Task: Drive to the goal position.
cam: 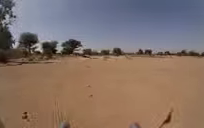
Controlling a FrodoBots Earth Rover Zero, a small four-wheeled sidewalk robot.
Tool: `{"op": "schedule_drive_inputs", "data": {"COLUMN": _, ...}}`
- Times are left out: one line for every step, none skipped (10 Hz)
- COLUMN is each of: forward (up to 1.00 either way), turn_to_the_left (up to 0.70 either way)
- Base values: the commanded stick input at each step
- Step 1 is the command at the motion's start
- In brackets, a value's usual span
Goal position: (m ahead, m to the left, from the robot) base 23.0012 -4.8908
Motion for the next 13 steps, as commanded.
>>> {"op": "schedule_drive_inputs", "data": {"forward": 0.50, "turn_to_the_left": 0.00}}
{"op": "schedule_drive_inputs", "data": {"forward": 0.50, "turn_to_the_left": 0.00}}
{"op": "schedule_drive_inputs", "data": {"forward": 0.50, "turn_to_the_left": 0.00}}
{"op": "schedule_drive_inputs", "data": {"forward": 0.50, "turn_to_the_left": 0.00}}
{"op": "schedule_drive_inputs", "data": {"forward": 0.50, "turn_to_the_left": 0.00}}
{"op": "schedule_drive_inputs", "data": {"forward": 0.50, "turn_to_the_left": 0.00}}
{"op": "schedule_drive_inputs", "data": {"forward": 0.50, "turn_to_the_left": 0.00}}
{"op": "schedule_drive_inputs", "data": {"forward": 0.50, "turn_to_the_left": 0.00}}
{"op": "schedule_drive_inputs", "data": {"forward": 0.50, "turn_to_the_left": 0.00}}
{"op": "schedule_drive_inputs", "data": {"forward": 0.50, "turn_to_the_left": 0.00}}
{"op": "schedule_drive_inputs", "data": {"forward": 0.50, "turn_to_the_left": 0.00}}
{"op": "schedule_drive_inputs", "data": {"forward": 0.50, "turn_to_the_left": 0.00}}
{"op": "schedule_drive_inputs", "data": {"forward": 0.50, "turn_to_the_left": -0.21}}
